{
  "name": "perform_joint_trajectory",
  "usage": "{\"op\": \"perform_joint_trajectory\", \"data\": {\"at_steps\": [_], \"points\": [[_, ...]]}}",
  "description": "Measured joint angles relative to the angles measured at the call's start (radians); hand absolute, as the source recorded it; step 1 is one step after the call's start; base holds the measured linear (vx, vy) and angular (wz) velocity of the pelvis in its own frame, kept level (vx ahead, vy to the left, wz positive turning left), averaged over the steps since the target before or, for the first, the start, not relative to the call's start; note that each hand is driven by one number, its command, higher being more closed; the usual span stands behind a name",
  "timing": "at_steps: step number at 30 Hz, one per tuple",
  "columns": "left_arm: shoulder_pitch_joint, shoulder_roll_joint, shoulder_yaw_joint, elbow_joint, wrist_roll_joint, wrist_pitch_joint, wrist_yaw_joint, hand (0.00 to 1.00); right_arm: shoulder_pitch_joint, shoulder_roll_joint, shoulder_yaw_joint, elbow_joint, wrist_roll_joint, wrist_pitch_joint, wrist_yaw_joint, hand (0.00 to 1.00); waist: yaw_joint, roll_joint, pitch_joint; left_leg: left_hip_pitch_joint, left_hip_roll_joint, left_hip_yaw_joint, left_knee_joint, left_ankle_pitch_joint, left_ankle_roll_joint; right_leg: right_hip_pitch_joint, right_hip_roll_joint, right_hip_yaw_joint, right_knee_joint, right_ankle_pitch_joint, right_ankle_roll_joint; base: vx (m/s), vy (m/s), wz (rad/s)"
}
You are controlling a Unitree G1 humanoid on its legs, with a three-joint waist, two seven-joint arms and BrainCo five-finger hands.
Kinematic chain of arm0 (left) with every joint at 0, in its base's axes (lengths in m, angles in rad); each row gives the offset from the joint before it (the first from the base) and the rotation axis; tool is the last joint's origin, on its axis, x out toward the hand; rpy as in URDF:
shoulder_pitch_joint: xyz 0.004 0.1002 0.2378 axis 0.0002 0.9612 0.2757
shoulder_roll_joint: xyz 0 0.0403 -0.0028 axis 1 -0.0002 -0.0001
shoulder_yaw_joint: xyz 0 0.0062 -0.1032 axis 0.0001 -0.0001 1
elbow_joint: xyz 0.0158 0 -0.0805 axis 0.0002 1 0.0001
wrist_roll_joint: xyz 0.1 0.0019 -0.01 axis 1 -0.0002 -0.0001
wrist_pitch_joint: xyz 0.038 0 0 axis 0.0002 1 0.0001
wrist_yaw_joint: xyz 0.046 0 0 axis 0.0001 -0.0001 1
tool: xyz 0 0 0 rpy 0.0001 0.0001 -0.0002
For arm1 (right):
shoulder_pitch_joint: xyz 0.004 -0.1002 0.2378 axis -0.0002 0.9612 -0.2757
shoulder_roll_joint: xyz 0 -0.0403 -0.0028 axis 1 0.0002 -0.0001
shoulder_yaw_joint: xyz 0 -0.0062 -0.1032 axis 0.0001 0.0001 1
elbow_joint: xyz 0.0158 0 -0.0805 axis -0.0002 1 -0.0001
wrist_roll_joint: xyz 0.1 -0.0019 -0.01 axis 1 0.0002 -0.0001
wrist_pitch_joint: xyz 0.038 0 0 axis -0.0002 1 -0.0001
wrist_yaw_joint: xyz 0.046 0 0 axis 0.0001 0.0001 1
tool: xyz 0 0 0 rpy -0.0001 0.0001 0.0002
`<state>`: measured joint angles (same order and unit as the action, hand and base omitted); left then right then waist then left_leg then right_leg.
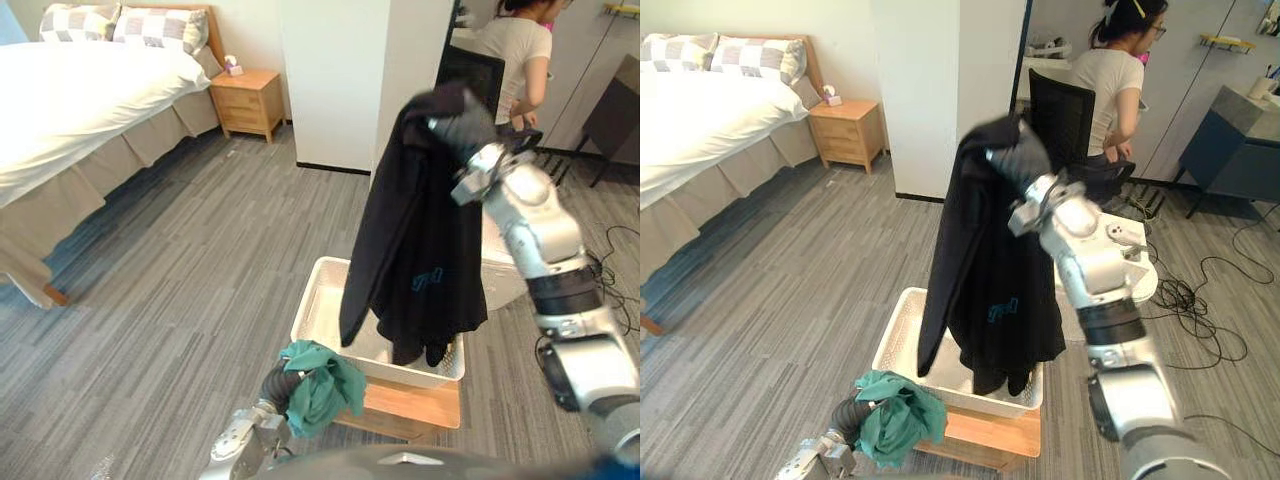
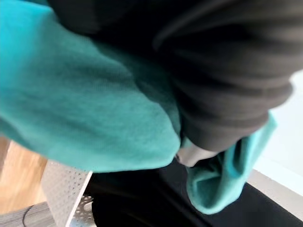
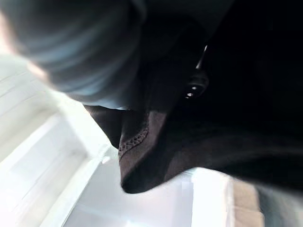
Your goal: Tidy the bed and pick cloth on bed and put in laundry
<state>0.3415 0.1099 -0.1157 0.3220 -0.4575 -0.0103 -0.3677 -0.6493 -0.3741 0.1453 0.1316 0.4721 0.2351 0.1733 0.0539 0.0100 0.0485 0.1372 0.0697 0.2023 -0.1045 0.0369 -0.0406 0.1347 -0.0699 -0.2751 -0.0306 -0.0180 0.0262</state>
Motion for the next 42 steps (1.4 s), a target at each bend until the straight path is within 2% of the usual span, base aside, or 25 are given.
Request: {"op": "perform_joint_trajectory", "data": {"at_steps": [3, 8, 11, 12, 16, 21, 22, 23, 28, 31, 36, 42], "points": [[0.0, 0.0, -0.01, 0.01, 0.0, 0.0, 0.012, 1.0, 0.043, 0.032, 0.029, 0.114, -0.042, 0.012, -0.049, 1.0, 0.007, -0.003, 0.005, -0.033, 0.001, 0.002, 0.0, -0.003, 0.005, -0.007, 0.002, -0.017, -0.039, 0.027, 0.002, -0.06, -0.001, 0.17], [0.002, 0.019, -0.007, 0.026, 0.001, -0.022, 0.019, 1.0, 0.074, 0.111, 0.017, 0.338, -0.084, -0.003, -0.119, 1.0, 0.017, -0.009, 0.029, -0.066, -0.002, 0.005, 0.0, 0.008, 0.008, -0.021, -0.003, -0.049, -0.054, 0.038, 0.005, 0.0, 0.012, 0.16], [0.002, 0.02, 0.0, 0.026, 0.002, -0.044, 0.019, 1.0, 0.119, 0.17, -0.018, 0.469, -0.103, -0.06, -0.135, 1.0, 0.021, -0.01, 0.039, -0.072, -0.008, -0.005, 0.0, 0.014, 0.005, -0.021, -0.008, -0.066, -0.054, 0.034, 0.009, 0.07, 0.017, 0.19], [-0.001, 0.018, -0.002, 0.026, 0.011, -0.055, 0.019, 1.0, 0.146, 0.189, -0.021, 0.539, -0.103, -0.1, -0.141, 1.0, 0.02, -0.005, 0.043, -0.074, -0.015, -0.017, 0.0, 0.021, 0.011, -0.021, -0.014, -0.072, -0.053, 0.03, 0.013, 0.1, 0.03, 0.23], [-0.012, 0.016, -0.002, 0.027, 0.017, -0.094, 0.019, 1.0, 0.175, 0.23, -0.07, 0.692, -0.104, -0.183, -0.16, 1.0, 0.014, 0.007, 0.07, -0.082, -0.024, -0.02, 0.0, 0.026, 0.004, -0.021, -0.024, -0.094, -0.053, 0.024, 0.02, 0.06, 0.021, 0.15], [-0.042, 0.014, -0.003, 0.079, 0.016, -0.125, 0.019, 1.0, 0.205, 0.257, -0.132, 0.812, -0.144, -0.252, -0.149, 1.0, 0.009, 0.013, 0.083, -0.079, -0.025, -0.015, 0.0, 0.026, 0.002, -0.017, -0.027, -0.097, -0.049, 0.018, 0.023, 0.01, 0.003, 0.03], [-0.045, 0.013, -0.003, 0.095, 0.016, -0.129, 0.019, 1.0, 0.225, 0.257, -0.135, 0.819, -0.148, -0.27, -0.139, 0.0, 0.007, 0.014, 0.084, -0.074, -0.026, -0.014, 0.0, 0.025, 0.001, -0.014, -0.028, -0.097, -0.046, 0.016, 0.024, 0.0, 0.0, 0.0], [-0.042, 0.013, -0.003, 0.113, 0.016, -0.132, 0.019, 1.0, 0.262, 0.258, -0.135, 0.835, -0.167, -0.298, -0.123, 0.0, 0.003, 0.015, 0.086, -0.059, -0.026, -0.01, 0.0, 0.022, -0.004, -0.002, -0.031, -0.097, -0.037, 0.008, 0.026, 0.0, 0.0, 0.0], [-0.031, 0.014, -0.004, 0.155, 0.017, -0.156, 0.015, 1.0, 0.348, 0.284, -0.124, 0.848, -0.262, -0.365, -0.093, 0.0, -0.012, 0.011, 0.089, -0.032, -0.025, 0.008, -0.001, 0.016, -0.01, 0.014, -0.035, -0.093, -0.02, -0.006, 0.029, -0.03, 0.011, -0.04], [-0.037, 0.014, -0.004, 0.176, 0.017, -0.168, 0.013, 1.0, 0.374, 0.285, -0.083, 0.848, -0.354, -0.382, -0.096, 0.0, -0.011, 0.005, 0.092, -0.032, -0.024, 0.01, -0.001, 0.011, -0.013, 0.015, -0.034, -0.093, -0.021, -0.008, 0.033, -0.04, 0.008, 0.0], [-0.023, 0.014, -0.003, 0.183, 0.019, -0.175, -0.005, 1.0, 0.383, 0.284, -0.015, 0.848, -0.492, -0.396, -0.149, 0.0, -0.008, 0.0, 0.093, -0.031, -0.026, 0.027, -0.001, 0.0, 0.001, 0.016, -0.036, -0.079, -0.025, -0.008, 0.033, 0.01, 0.016, -0.06], [-0.027, 0.015, -0.002, 0.183, 0.02, -0.175, 0.003, 1.0, 0.419, 0.28, 0.027, 0.776, -0.537, -0.403, -0.181, 0.0, -0.01, -0.004, 0.09, -0.006, -0.028, 0.04, -0.001, -0.004, 0.001, 0.034, -0.036, -0.067, -0.033, -0.004, 0.032, 0.07, 0.009, -0.07]]}}
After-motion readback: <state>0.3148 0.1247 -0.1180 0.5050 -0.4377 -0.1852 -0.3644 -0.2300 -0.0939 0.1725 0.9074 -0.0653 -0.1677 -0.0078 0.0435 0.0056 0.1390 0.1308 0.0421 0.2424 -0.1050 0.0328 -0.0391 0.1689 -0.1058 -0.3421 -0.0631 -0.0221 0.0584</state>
